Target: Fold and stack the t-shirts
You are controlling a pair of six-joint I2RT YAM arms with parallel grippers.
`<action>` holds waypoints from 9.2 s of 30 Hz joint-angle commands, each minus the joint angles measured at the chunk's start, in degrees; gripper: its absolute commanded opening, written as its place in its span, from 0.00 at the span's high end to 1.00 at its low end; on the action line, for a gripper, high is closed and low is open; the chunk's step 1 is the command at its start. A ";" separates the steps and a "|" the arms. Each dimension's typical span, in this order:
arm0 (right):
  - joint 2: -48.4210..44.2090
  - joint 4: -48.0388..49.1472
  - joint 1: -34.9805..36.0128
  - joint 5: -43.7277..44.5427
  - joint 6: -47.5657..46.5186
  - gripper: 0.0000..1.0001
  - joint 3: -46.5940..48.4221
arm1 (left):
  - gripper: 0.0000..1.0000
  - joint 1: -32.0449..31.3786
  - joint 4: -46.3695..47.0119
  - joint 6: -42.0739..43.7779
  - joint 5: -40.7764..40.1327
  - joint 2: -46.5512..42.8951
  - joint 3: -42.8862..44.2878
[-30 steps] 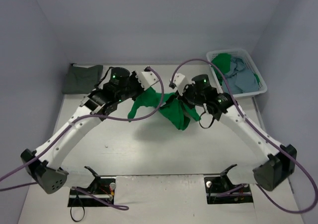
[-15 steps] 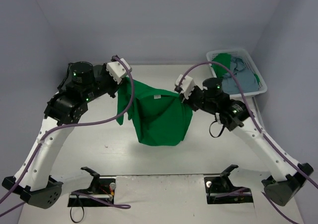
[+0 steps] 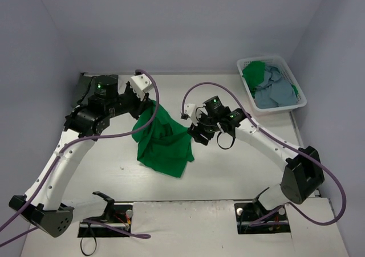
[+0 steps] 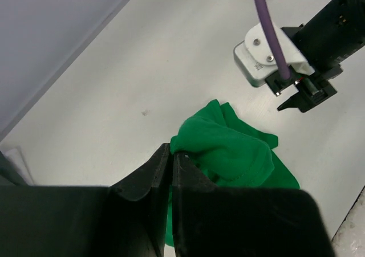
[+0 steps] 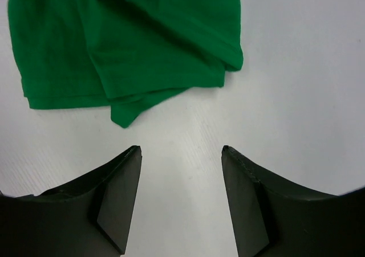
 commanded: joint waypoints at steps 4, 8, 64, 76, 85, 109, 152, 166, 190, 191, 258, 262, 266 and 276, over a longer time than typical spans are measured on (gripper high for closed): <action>2.52 6.96 1.49 -5.90 1.37 0.45 2.87 | 1.00 1.09 6.29 -2.22 2.64 -1.63 1.11; 1.64 15.83 3.17 -4.50 1.46 0.46 -2.30 | 1.00 1.35 5.94 -1.87 2.02 -1.98 1.55; -32.99 10.05 3.26 9.39 0.84 1.00 4.60 | 1.00 9.87 -23.24 9.74 13.44 -19.56 12.34; -30.97 4.78 1.41 6.75 1.37 1.00 22.89 | 1.00 17.51 -14.46 -5.72 29.16 -14.73 29.76; -29.91 4.33 2.29 11.14 -0.56 1.00 28.69 | 1.00 18.67 -11.46 -6.97 31.12 -12.89 30.29; -30.27 7.83 -4.57 7.27 2.26 1.00 25.46 | 1.00 23.85 -0.65 -14.37 38.42 -17.11 22.13; 23.81 17.45 -4.40 25.66 14.64 0.41 26.52 | 1.00 22.36 18.77 3.05 -7.47 39.24 6.91; 23.87 -4.28 6.77 7.54 3.66 1.00 14.38 | 1.00 22.36 17.89 3.40 -9.23 39.32 5.77; 39.43 -5.16 -6.30 23.36 2.07 1.00 14.19 | 1.00 24.03 10.95 7.71 -18.11 32.74 -1.77; 41.00 -5.16 -7.63 23.71 1.38 1.00 16.63 | 1.00 24.03 10.86 8.32 -18.02 31.08 -2.84; 16.23 -8.23 19.69 18.80 9.89 0.37 -4.61 | 0.69 24.29 -4.61 5.34 -5.28 5.66 -17.00; 18.51 -8.23 20.04 19.41 10.07 0.37 -4.61 | 0.69 24.29 -4.34 5.16 -5.28 7.77 -16.56; 21.41 -8.15 20.04 19.85 9.72 0.37 -4.87 | 0.69 24.11 -3.47 5.16 -4.14 9.61 -16.47; 25.64 -7.00 11.46 20.82 8.84 1.00 -4.96 | 0.69 23.94 -3.12 6.74 2.98 11.03 -17.43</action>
